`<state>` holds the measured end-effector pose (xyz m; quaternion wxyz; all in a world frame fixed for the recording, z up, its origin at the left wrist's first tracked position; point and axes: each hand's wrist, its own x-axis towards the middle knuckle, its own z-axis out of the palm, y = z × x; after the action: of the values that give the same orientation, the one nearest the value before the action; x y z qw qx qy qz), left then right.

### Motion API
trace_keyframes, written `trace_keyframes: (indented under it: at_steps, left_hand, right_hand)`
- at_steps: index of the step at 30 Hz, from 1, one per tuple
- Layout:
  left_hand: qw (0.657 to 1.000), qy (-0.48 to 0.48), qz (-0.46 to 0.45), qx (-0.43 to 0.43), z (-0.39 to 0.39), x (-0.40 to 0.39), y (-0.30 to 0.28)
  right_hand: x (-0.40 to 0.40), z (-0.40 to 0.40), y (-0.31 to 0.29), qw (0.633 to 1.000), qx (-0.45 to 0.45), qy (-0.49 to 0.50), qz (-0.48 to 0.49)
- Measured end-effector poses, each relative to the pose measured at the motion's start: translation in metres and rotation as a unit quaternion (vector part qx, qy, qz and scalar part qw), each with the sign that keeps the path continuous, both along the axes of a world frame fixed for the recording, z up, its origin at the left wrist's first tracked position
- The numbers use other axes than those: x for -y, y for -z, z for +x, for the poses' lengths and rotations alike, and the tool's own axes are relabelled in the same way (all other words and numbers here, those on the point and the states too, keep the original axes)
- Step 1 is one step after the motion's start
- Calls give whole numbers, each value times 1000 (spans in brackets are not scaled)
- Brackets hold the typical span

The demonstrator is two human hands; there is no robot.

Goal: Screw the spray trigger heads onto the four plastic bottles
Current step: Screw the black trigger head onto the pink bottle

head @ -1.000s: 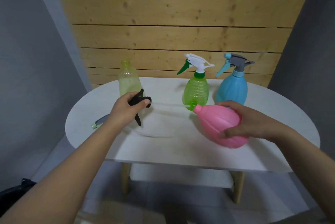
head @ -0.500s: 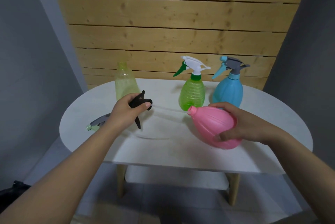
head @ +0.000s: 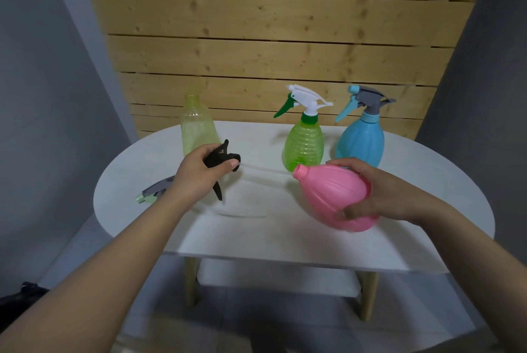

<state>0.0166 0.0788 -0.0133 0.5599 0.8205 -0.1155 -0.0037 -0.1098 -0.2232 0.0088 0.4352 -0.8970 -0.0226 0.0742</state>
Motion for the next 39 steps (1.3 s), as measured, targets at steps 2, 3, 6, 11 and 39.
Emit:
trace_keyframes:
  at_steps: [2, 3, 6, 11, 39]
  left_hand:
    - [1000, 4, 4, 12, -3, 3, -1]
    - [1000, 9, 9, 18, -4, 5, -2]
    - [999, 36, 21, 23, -11, 13, -5]
    - [996, 89, 8, 15, -21, 26, -7]
    - [930, 352, 57, -90, -32, 20, -25]
  right_hand:
    - [-4, 0, 0, 1000, 5, -7, -8]
    - [-5, 1, 0, 1000, 7, -13, -12]
    - [-10, 2, 0, 999, 4, -26, -23]
    - [-18, 5, 0, 999, 4, -5, -41]
    - [-36, 9, 3, 951, -199, -74, 225]
